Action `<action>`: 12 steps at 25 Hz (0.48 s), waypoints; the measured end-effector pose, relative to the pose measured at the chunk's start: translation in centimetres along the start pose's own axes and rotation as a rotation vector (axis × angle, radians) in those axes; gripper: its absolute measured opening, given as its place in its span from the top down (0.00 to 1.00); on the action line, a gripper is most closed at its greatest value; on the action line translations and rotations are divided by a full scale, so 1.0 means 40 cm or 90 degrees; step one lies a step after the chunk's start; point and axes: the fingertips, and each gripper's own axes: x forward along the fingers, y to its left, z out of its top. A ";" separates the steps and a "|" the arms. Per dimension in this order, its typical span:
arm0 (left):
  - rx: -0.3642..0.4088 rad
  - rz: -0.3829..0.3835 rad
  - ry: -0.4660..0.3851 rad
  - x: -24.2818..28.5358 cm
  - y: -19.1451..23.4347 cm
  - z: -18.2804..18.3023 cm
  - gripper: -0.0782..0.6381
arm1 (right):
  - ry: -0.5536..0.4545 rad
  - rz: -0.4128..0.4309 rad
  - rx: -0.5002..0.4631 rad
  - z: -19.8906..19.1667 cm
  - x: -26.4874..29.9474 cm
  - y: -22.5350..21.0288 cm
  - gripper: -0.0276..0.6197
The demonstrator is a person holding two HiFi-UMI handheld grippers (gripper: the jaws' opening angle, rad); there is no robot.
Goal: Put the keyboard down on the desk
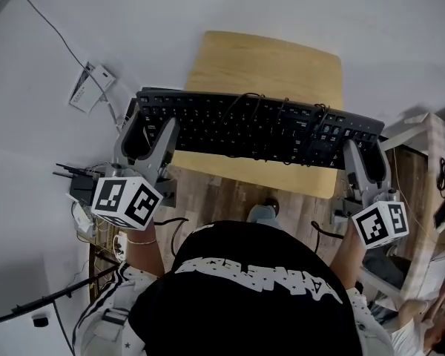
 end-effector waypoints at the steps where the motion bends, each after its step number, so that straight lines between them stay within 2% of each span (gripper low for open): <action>1: -0.001 0.001 -0.003 -0.001 0.001 -0.002 0.47 | 0.002 0.002 0.000 -0.003 0.003 -0.002 0.48; 8: 0.002 -0.005 0.002 0.003 -0.001 0.007 0.47 | 0.004 -0.004 0.010 -0.002 -0.003 0.000 0.48; 12: 0.016 -0.002 -0.012 -0.001 0.000 0.016 0.47 | -0.009 0.003 0.017 -0.011 -0.007 0.002 0.48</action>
